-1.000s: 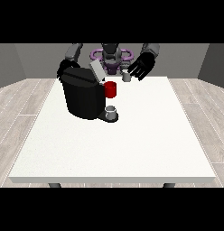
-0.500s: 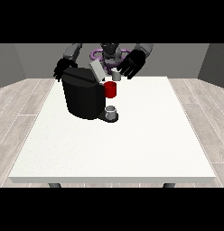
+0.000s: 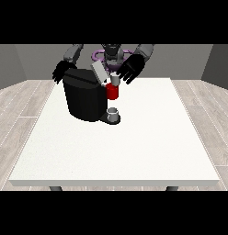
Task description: Insert the coffee pod into the coffee machine and close the lid
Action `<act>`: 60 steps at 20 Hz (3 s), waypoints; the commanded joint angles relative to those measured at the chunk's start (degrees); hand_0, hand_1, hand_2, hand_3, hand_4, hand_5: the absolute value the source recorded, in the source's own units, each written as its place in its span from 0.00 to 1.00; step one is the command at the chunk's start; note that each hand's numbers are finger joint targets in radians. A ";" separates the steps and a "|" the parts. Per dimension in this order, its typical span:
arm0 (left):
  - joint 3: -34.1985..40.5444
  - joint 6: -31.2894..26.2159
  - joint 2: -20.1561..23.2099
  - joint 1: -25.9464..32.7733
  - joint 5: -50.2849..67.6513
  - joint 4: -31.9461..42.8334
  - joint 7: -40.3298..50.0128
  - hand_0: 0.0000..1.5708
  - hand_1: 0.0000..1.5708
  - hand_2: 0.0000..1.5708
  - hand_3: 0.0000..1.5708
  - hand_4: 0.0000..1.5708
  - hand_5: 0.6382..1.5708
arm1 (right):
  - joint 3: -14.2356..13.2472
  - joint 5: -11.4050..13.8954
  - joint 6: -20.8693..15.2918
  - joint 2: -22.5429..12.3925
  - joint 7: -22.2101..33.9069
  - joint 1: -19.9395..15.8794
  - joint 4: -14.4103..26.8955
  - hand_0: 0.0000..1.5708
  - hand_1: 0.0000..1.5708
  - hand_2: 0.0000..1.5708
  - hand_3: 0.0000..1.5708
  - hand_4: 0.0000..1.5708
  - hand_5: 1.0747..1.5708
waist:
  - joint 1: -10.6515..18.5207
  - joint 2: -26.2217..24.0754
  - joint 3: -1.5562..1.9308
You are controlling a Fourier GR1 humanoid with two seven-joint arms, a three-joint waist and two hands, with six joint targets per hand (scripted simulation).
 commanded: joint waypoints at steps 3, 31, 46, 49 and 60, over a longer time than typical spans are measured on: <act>-1.83 1.00 -5.09 -0.17 -1.25 -1.18 3.12 0.81 0.81 0.83 0.78 0.33 1.00 | -1.77 -0.14 -1.85 0.86 -2.34 0.67 2.89 0.00 0.00 0.00 0.00 0.33 1.00 | 1.52 -1.24 0.02; -1.26 -0.29 -4.21 0.12 -3.15 1.11 -1.11 0.77 0.77 0.78 0.69 0.29 1.00 | -4.56 -2.93 0.02 -2.09 0.25 -2.71 0.69 0.00 0.00 0.00 0.00 0.28 1.00 | 1.80 1.96 0.00; -1.52 0.63 -3.41 0.57 -5.19 0.77 -1.88 0.68 0.68 0.71 0.59 0.24 1.00 | -2.90 -1.91 -0.35 -0.36 -3.01 0.36 1.82 0.00 0.00 0.00 0.00 0.30 1.00 | 2.00 1.29 0.00; -3.36 -1.79 -1.34 -0.84 -6.87 0.35 -4.40 0.36 0.36 0.52 0.41 0.15 1.00 | -4.38 -1.97 -1.38 -0.90 -3.38 -1.99 3.19 0.00 0.00 0.00 0.00 0.26 1.00 | 2.63 3.88 0.01; -3.04 -5.37 0.74 -1.57 -7.93 0.85 -4.26 0.00 0.00 0.00 0.00 0.00 1.00 | -4.34 -1.85 -1.95 -1.09 -1.62 -1.72 3.09 0.00 0.00 0.00 0.00 0.23 1.00 | 2.59 1.75 0.00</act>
